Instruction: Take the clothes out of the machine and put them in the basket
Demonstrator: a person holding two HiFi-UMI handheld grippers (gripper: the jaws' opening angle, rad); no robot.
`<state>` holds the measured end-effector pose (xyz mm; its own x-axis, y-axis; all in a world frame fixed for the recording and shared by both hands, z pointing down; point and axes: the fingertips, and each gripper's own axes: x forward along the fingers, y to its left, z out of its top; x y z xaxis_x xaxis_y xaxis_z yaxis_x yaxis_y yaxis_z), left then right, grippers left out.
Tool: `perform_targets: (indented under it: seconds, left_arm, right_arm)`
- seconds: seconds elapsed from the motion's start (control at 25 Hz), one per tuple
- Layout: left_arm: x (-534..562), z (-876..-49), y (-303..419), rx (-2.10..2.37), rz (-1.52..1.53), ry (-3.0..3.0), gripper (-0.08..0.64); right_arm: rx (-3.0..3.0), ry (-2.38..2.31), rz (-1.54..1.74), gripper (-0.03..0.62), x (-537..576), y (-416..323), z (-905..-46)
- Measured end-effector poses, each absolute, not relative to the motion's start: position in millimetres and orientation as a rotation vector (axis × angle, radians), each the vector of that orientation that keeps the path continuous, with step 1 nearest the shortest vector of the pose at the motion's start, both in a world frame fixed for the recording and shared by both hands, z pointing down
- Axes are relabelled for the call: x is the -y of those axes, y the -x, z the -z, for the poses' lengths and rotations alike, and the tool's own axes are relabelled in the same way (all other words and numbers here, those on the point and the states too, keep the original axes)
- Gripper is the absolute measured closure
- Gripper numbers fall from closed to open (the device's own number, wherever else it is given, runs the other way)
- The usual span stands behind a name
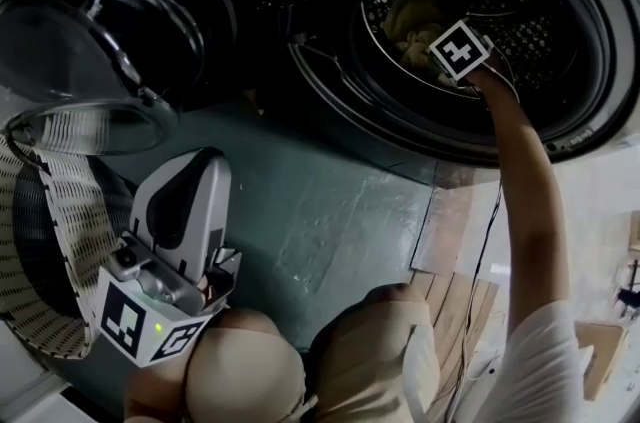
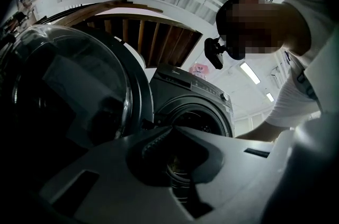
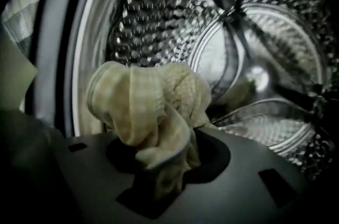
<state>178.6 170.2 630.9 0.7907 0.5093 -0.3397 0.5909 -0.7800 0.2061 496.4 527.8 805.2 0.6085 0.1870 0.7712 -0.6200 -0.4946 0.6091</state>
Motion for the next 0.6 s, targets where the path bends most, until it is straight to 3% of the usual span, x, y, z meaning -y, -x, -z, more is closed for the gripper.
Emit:
perform_targets:
  seconds: [0.6]
  left_arm:
    - [-161.5,-635.2,-182.4,-0.809,0.379,-2.705,0.546]
  right_arm:
    - [0.566,-1.91,-0.548,0.4,-457.2,-417.1,-702.7]
